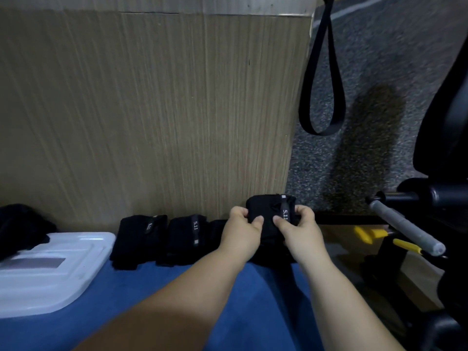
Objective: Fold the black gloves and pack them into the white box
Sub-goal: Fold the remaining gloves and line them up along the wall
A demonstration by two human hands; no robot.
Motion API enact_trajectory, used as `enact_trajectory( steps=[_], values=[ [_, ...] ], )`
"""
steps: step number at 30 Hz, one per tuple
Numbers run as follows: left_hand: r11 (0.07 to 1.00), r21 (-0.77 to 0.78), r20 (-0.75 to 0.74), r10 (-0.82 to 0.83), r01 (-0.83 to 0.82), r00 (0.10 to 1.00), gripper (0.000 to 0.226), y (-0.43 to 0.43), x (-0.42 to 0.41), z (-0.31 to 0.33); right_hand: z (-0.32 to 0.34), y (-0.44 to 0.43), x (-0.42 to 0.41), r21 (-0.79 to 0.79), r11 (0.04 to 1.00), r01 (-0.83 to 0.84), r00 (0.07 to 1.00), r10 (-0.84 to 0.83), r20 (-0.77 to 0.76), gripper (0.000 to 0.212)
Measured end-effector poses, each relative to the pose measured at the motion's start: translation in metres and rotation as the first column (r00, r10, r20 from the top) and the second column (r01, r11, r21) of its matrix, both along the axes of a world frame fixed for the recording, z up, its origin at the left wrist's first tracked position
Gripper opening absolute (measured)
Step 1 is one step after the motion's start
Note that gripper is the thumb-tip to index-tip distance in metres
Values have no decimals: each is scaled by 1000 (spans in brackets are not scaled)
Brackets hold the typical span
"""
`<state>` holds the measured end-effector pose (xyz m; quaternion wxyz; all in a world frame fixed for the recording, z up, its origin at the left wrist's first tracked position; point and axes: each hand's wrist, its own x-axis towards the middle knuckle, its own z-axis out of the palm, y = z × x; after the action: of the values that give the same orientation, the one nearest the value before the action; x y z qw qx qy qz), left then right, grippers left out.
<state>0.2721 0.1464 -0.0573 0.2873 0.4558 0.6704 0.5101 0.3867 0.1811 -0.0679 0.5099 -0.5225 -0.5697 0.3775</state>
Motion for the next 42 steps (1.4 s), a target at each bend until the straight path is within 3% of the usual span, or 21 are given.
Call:
enact_trajectory(
  steps=[8,13,17,20,23,27,42],
  values=[
    [1000,18,-406,7,0,914,45,18,3,-14,-14,23,2,52,998,-35,971,21,240,41],
    [998,58,-673,42,-3,738,38,20,1,-22,-24,28,-1,31,999,-15,917,1,399,45],
    [998,54,-778,34,12,627,33,23,-4,-24,-27,28,-3,83,996,22,837,-64,543,41],
    [990,137,-832,102,24,546,31,24,-8,-27,-31,28,-4,124,992,37,795,-104,597,61],
    [969,234,-823,151,85,548,28,27,-13,-32,-35,27,-2,180,984,-5,885,-80,458,75],
    [989,50,-793,-45,138,608,42,31,-16,-37,-41,28,-1,324,942,-88,875,-82,478,48],
    [984,-142,-721,-180,111,669,49,23,-13,-54,-51,31,-2,159,965,-207,753,53,655,50]
  ],
)
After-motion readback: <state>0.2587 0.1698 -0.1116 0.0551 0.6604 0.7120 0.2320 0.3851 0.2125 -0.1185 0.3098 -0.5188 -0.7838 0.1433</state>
